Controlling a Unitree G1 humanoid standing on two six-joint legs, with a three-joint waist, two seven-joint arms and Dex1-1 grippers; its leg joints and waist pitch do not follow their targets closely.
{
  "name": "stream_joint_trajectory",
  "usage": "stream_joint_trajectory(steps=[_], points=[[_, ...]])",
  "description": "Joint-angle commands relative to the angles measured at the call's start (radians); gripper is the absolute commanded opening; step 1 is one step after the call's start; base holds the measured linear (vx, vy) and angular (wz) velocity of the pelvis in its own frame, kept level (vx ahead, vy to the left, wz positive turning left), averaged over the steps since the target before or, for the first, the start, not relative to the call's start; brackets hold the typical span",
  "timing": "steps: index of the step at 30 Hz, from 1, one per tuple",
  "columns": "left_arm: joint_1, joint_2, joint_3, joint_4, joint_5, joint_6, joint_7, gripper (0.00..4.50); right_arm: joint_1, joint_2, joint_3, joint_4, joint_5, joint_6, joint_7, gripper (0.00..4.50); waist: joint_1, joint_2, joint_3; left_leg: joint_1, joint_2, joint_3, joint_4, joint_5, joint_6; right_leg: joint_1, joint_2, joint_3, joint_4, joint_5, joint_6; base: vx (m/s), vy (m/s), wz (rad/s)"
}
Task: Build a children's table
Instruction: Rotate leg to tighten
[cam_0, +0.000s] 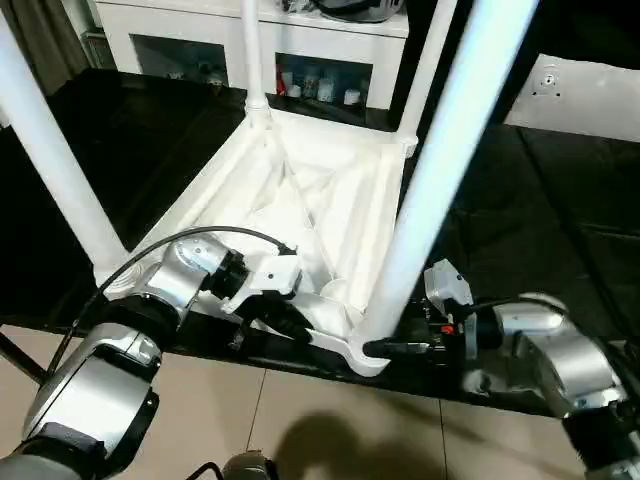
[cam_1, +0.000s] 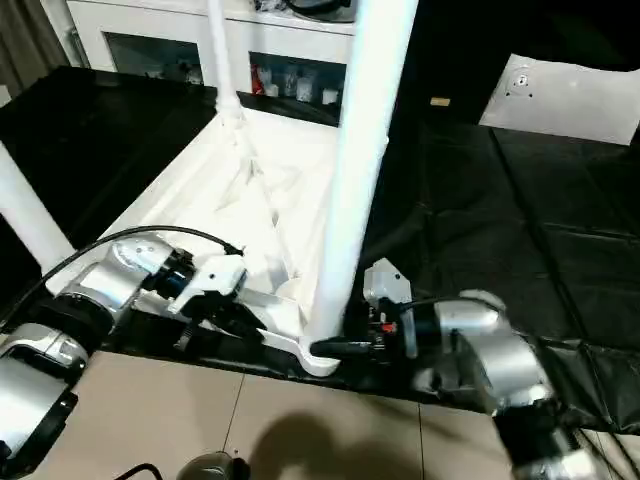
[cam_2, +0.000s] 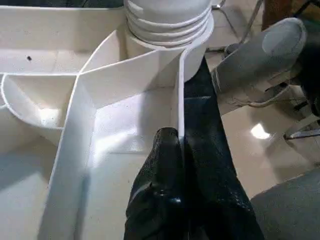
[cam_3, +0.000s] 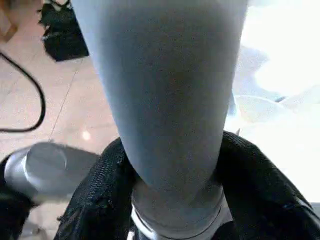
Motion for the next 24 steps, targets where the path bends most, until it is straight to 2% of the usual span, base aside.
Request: stream_joint_trajectory(steps=[1, 2, 3, 4, 5, 7, 8, 9, 10, 11, 13, 15, 18, 20, 22, 24], points=[[-0.048, -0.092, 0.028, 0.009, 0.012, 0.077, 0.205, 0.00, 0.008, 0.097, 0.001, 0.007, 0.015, 0.065, -0.153, 2.12, -0.010, 0.003, -0.060, 0.051, 0.086, -0.038, -0.078, -0.285, -0.018, 0.010, -0.113, 0.051, -0.081, -0.135, -0.245, 0.000, 0.000, 0.00], [-0.054, -0.112, 0.037, 0.015, 0.012, 0.104, 0.252, 0.00, 0.007, 0.125, -0.010, 0.018, 0.005, 0.073, -0.210, 2.12, -0.016, 0.001, -0.052, 0.055, 0.083, -0.044, -0.081, -0.357, -0.050, 0.008, -0.122, 0.052, -0.092, -0.256, -0.234, -0.058, 0.004, -0.03], [-0.058, -0.136, 0.049, 0.019, 0.004, 0.127, 0.294, 0.00, 0.005, 0.155, -0.019, 0.033, -0.009, 0.075, -0.269, 2.12, -0.020, -0.001, -0.049, 0.058, 0.081, -0.047, -0.082, -0.388, -0.066, 0.006, -0.125, 0.052, -0.099, -0.329, -0.220, -0.058, 0.004, -0.03], [-0.061, -0.172, 0.068, 0.022, -0.010, 0.159, 0.341, 0.00, 0.002, 0.192, -0.028, 0.048, -0.027, 0.084, -0.339, 2.12, -0.028, -0.006, -0.046, 0.057, 0.077, -0.056, -0.083, -0.423, -0.087, 0.009, -0.132, 0.051, -0.111, -0.454, -0.181, -0.063, 0.022, -0.14], [-0.064, -0.203, 0.078, 0.025, -0.013, 0.184, 0.387, 0.00, -0.006, 0.229, -0.041, 0.067, -0.044, 0.099, -0.415, 2.12, -0.038, -0.006, -0.046, 0.049, 0.078, -0.065, -0.091, -0.432, -0.100, 0.016, -0.130, 0.045, -0.111, -0.483, -0.158, -0.021, 0.047, -0.21], [-0.068, -0.227, 0.084, 0.027, -0.010, 0.206, 0.428, 0.00, -0.016, 0.262, -0.054, 0.083, -0.054, 0.115, -0.478, 2.10, -0.052, -0.004, -0.051, 0.044, 0.081, -0.069, -0.100, -0.440, -0.108, 0.019, -0.127, 0.037, -0.105, -0.446, -0.154, -0.015, 0.049, -0.21], [-0.076, -0.267, 0.094, 0.030, -0.008, 0.244, 0.501, 0.00, -0.039, 0.316, -0.077, 0.112, -0.063, 0.120, -0.567, 2.10, -0.062, -0.004, -0.054, 0.044, 0.080, -0.067, -0.101, -0.442, -0.112, 0.018, -0.124, 0.037, -0.105, -0.394, -0.157, 0.000, 0.000, 0.00], [-0.078, -0.279, 0.098, 0.031, -0.008, 0.255, 0.522, 0.00, -0.045, 0.331, -0.085, 0.119, -0.064, 0.122, -0.593, 2.09, -0.069, -0.001, -0.054, 0.049, 0.078, -0.064, -0.099, -0.447, -0.115, 0.009, -0.125, 0.040, -0.104, -0.354, -0.176, 0.000, 0.000, 0.00], [-0.082, -0.299, 0.106, 0.031, -0.009, 0.274, 0.561, 0.00, -0.061, 0.356, -0.094, 0.137, -0.076, 0.135, -0.646, 2.09, -0.074, -0.005, -0.053, 0.050, 0.073, -0.061, -0.093, -0.443, -0.104, 0.009, -0.127, 0.042, -0.108, -0.349, -0.180, 0.000, 0.000, 0.00], [-0.086, -0.326, 0.114, 0.032, -0.009, 0.298, 0.615, 0.00, -0.085, 0.390, -0.105, 0.164, -0.090, 0.145, -0.720, 2.09, -0.075, -0.005, -0.052, 0.050, 0.070, -0.057, -0.089, -0.423, -0.089, 0.007, -0.129, 0.045, -0.113, -0.359, -0.177, 0.000, 0.000, 0.00], [-0.088, -0.338, 0.119, 0.032, -0.005, 0.309, 0.639, 0.00, -0.095, 0.408, -0.112, 0.171, -0.097, 0.149, -0.752, 2.09, -0.079, -0.004, -0.051, 0.051, 0.068, -0.057, -0.086, -0.410, -0.075, 0.006, -0.127, 0.045, -0.119, -0.381, -0.170, 0.000, 0.000, 0.00], [-0.090, -0.360, 0.120, 0.034, 0.010, 0.335, 0.673, 0.00, -0.114, 0.446, -0.122, 0.179, -0.117, 0.157, -0.818, 2.09, -0.078, -0.005, -0.050, 0.056, 0.071, -0.053, -0.086, -0.399, -0.065, -0.001, -0.122, 0.048, -0.120, -0.358, -0.167, 0.000, 0.000, 0.00], [-0.087, -0.365, 0.119, 0.033, 0.025, 0.345, 0.688, 0.00, -0.118, 0.463, -0.120, 0.175, -0.134, 0.155, -0.843, 2.09, -0.081, -0.004, -0.053, 0.053, 0.071, -0.052, -0.091, -0.390, -0.063, 0.004, -0.117, 0.047, -0.114, -0.301, -0.169, 0.000, 0.000, 0.00], [-0.075, -0.351, 0.115, 0.018, 0.041, 0.353, 0.694, 0.00, -0.104, 0.479, -0.140, 0.144, -0.115, 0.158, -0.846, 2.65, -0.085, -0.006, -0.052, 0.051, 0.070, -0.050, -0.091, -0.390, -0.052, 0.005, -0.117, 0.048, -0.114, -0.286, -0.172, 0.000, 0.000, 0.00], [-0.067, -0.328, 0.110, 0.014, 0.048, 0.344, 0.681, 0.00, -0.092, 0.475, -0.155, 0.124, -0.101, 0.153, -0.839, 2.79, -0.084, -0.001, -0.051, 0.050, 0.069, -0.050, -0.090, -0.388, -0.046, 0.005, -0.120, 0.049, -0.117, -0.298, -0.171, 0.000, 0.000, 0.00], [-0.058, -0.296, 0.106, 0.015, 0.056, 0.314, 0.655, 0.00, -0.076, 0.451, -0.159, 0.103, -0.095, 0.132, -0.817, 3.00, -0.085, -0.003, -0.050, 0.051, 0.071, -0.050, -0.091, -0.396, -0.045, 0.004, -0.119, 0.049, -0.120, -0.319, -0.161, 0.000, 0.000, 0.00]])
